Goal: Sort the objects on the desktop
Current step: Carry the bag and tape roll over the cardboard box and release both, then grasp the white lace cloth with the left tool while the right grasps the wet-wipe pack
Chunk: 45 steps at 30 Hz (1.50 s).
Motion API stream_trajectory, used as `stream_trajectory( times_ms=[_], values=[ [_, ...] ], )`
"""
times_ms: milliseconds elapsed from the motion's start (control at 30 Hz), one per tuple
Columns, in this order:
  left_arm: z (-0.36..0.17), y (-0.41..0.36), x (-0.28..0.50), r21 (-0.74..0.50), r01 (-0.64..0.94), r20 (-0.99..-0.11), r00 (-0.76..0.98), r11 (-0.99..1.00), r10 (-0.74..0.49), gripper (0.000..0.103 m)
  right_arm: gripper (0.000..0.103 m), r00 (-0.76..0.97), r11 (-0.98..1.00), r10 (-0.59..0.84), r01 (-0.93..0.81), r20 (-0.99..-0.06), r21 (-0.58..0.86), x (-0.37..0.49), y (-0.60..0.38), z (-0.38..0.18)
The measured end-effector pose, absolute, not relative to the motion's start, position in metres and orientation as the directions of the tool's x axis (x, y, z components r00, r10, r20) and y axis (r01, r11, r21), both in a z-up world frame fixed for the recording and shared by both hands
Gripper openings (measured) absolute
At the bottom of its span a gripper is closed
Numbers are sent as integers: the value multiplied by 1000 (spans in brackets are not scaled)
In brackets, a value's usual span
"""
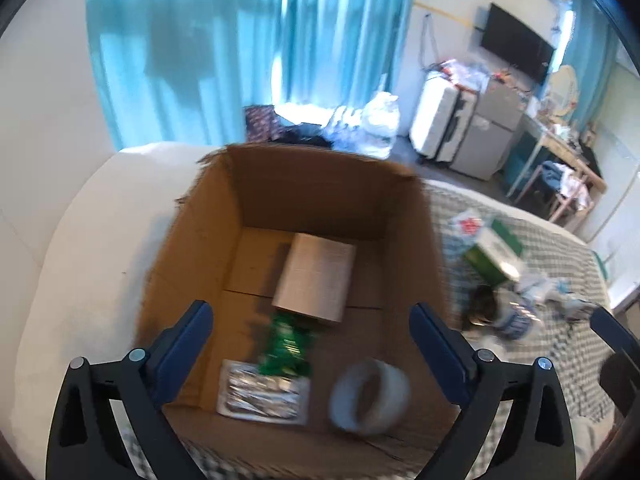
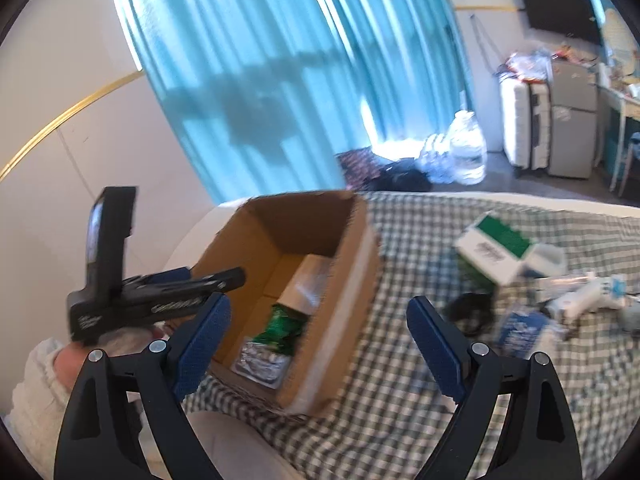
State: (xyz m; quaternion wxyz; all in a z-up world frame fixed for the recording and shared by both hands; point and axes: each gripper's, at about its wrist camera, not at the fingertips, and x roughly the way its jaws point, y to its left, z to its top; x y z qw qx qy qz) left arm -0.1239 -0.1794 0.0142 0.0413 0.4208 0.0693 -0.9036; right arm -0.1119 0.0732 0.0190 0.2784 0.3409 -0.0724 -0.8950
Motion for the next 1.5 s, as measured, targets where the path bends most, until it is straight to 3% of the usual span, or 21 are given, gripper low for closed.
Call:
stream_trajectory(
  times_ms=[300, 533, 733, 967, 1100, 1500],
  values=[
    [30, -65, -93, -131, -43, -723, -680, -991, 125, 103, 96, -750, -924, -380, 276, -541, 266, -73, 177, 44],
    [3, 19, -84, -121, -146, -745, -640, -982, 187, 103, 98, -785, -969, -176, 32, -594, 246, -62, 271, 28],
    [-44, 61, -93, -66, -203, -803, -570, -977, 173, 103, 98, -760, -963, -130, -55, -637, 263, -75, 303, -7],
    [-108, 76, -120, -48, -162, -869, -480, -986, 121, 103, 98, -726, -957, -91, -126, -681, 262, -95, 329, -55],
    [-136, 75, -137, -84, -84, -889, -444, -993, 112, 103, 98, -710, -902, -83, -246, -700, 355, -110, 363, -81],
    [-179, 77, -163, -37, -48, -876, -480, -998, 56, 103, 98, -705, -801, 23, -437, -709, 409, -193, 415, -118]
  ],
)
